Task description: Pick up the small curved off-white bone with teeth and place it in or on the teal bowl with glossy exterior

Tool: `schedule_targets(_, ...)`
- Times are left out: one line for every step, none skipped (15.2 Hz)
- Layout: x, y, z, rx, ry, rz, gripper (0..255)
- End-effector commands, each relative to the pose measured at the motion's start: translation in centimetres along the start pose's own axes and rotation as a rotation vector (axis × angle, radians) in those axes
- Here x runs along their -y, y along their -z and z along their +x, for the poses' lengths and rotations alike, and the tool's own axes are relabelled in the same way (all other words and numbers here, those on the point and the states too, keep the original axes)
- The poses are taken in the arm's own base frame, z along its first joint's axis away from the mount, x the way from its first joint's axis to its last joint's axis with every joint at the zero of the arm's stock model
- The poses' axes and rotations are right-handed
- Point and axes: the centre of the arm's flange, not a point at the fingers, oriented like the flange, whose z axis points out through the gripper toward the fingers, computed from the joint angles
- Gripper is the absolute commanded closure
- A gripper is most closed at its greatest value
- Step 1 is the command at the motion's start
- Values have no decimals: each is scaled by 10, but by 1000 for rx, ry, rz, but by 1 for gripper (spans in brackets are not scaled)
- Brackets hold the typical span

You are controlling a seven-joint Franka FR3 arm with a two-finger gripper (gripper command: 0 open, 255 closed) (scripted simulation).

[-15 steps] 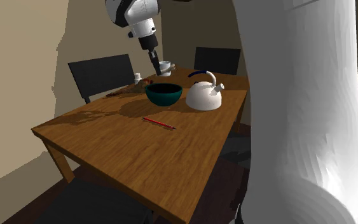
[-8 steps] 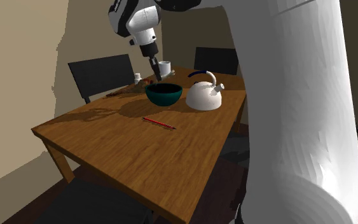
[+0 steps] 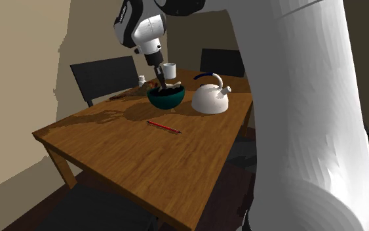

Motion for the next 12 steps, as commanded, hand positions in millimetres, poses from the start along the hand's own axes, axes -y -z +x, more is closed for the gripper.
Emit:
schedule_targets(2,-11,2,3,4,14,255)
schedule_targets(2,-11,2,3,4,14,255)
schedule_targets(2,-11,2,3,4,14,255)
schedule_targets(2,-11,2,3,4,14,255)
schedule_targets(2,-11,2,3,4,14,255)
schedule_targets(2,-11,2,3,4,14,255)
schedule_targets(2,-11,2,3,4,14,255)
schedule_targets(2,-11,1,3,4,14,0)
schedule_targets(2,-11,1,3,4,14,0)
schedule_targets(2,-11,1,3,4,14,0)
schedule_targets(2,-11,1,3,4,14,0)
schedule_targets(2,-11,1,3,4,14,0)
